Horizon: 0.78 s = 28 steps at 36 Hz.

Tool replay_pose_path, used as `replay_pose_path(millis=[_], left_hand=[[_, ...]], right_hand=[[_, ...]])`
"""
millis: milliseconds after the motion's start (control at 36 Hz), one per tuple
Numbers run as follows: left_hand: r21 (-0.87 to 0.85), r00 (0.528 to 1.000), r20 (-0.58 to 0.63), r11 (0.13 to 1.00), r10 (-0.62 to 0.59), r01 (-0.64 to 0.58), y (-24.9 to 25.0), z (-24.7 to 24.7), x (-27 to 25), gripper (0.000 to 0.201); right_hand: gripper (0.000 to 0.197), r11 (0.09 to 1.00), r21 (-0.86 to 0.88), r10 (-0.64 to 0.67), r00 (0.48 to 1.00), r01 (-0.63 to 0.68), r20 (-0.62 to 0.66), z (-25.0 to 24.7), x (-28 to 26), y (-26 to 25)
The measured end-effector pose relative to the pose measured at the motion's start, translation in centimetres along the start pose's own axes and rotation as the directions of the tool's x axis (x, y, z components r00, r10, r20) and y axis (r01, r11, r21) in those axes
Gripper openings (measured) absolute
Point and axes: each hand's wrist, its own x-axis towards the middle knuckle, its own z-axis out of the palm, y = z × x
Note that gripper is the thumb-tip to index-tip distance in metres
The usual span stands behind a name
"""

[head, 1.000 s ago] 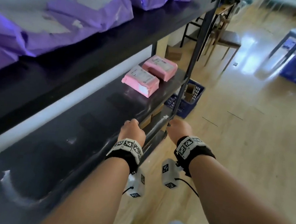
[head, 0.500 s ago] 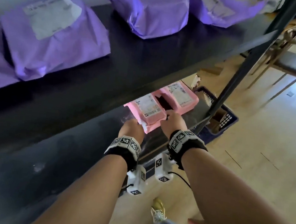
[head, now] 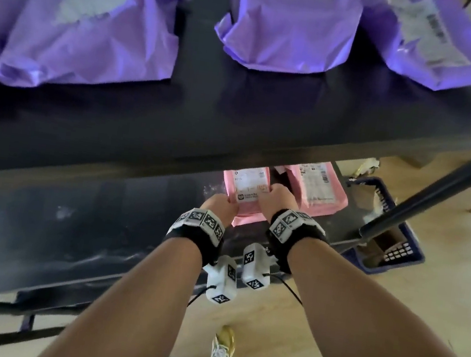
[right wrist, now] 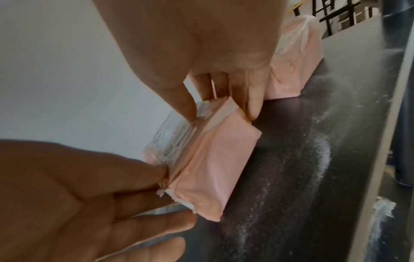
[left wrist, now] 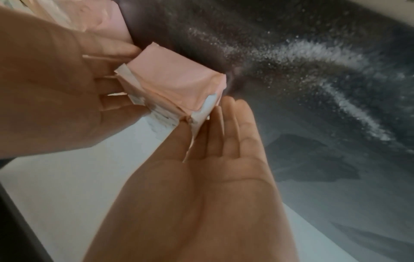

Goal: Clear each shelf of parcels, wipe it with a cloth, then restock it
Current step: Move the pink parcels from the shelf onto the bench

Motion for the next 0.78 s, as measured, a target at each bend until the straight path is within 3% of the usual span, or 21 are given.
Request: replay_pose_path(millis=[222,389,556,778], left_hand=[[-0.123,0.984,-0.176,0.992,-0.037,0.015,-3.1,-1.7,-2.7,0.026],[-0.285,0.950,-0.272,0.956,-0.155,0.074,-7.9,-4.5,-7.0,0.008],[-0.353,0.899,-0.365,0.930,-0.240,0.104,-15.1,-7.6,-13.1,0.012],[-0.414,0.831,-0.403,0.886,-0.383,0.208,-27.9,-11.1,-23.2,0.018]], right_hand=[[0.029,0.993,0.032,-0.109,0.994,0.110,-0.016,1.8,-2.5,-2.5],[0.020,0.968,0.034,-0.251,0.967,0.250,0.052,5.4,-7.2,-5.2],[0.020,0.933,0.015,-0.357,0.924,0.358,0.140,11.0,-14.1,-8.9],[0.023,0.877,-0.051,-0.447,0.850,0.478,0.278,20.9,-25.9,-12.7]])
